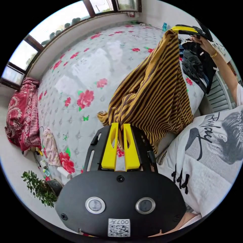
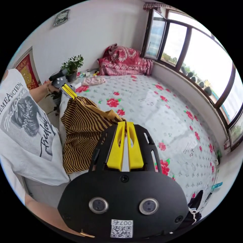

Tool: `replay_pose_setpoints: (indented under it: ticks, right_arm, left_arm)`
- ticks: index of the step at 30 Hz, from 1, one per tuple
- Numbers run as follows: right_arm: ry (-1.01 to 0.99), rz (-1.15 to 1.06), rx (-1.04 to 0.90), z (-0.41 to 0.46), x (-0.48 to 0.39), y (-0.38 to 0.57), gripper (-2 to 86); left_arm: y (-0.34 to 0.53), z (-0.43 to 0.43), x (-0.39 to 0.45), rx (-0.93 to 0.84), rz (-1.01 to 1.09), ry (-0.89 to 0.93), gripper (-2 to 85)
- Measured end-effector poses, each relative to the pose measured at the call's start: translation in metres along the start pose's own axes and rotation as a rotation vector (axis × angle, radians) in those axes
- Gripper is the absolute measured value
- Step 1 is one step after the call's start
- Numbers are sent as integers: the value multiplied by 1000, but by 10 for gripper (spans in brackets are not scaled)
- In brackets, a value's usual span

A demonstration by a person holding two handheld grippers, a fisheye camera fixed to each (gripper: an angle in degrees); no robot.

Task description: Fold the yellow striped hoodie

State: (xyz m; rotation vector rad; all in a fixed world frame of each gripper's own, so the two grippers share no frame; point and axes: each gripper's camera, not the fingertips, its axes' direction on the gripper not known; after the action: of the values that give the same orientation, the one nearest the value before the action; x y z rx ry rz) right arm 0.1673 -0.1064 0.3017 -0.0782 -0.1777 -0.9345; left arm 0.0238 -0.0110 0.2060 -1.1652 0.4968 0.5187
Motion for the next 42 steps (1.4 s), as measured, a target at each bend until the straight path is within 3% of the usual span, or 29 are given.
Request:
replay_pose_setpoints:
  ticks: [2,6,8,11,13,16,23,26,28,33,37,42]
  right_arm:
    - [95,-16,90,-44,-10,-2,-2]
    - [242,-88,54,-83,-40,2,-2]
    - [392,-1,278,-147,-49,14,-2]
    - [433,27,484,-233,-55,28,1]
    - [478,49,395,-246,-51,26,6]
    - [441,-6,250,-202,-47,36,39]
    - [-52,62,9,20,-69,86,119]
    - [-332,148,91,71,-89,78,131]
    - [-400,125,121,85,-110,60,138]
    - [-432,-20,240,88,-162,5,136]
    - [-494,-113,47,125,-181,-23,84]
    - [-322,-152,-105,116,-186,2,34]
  left_arm:
    - [7,-58,-11,143,-61,-68,37]
    - [24,-117,8,223,-49,-227,35]
    - [37,-156,27,263,-42,-343,33]
    - [51,-206,54,304,-17,-415,28]
    - [56,-216,68,319,20,-399,28]
    - [59,-188,84,271,31,-397,26]
    - [97,-132,112,194,-57,-331,17]
    - [110,-138,119,227,-81,-245,18]
    - [111,-131,129,224,-59,-181,18]
    - [105,-114,151,195,14,-119,9]
    - [101,-125,143,236,75,-8,-6]
    - [101,-130,105,190,65,-142,-2]
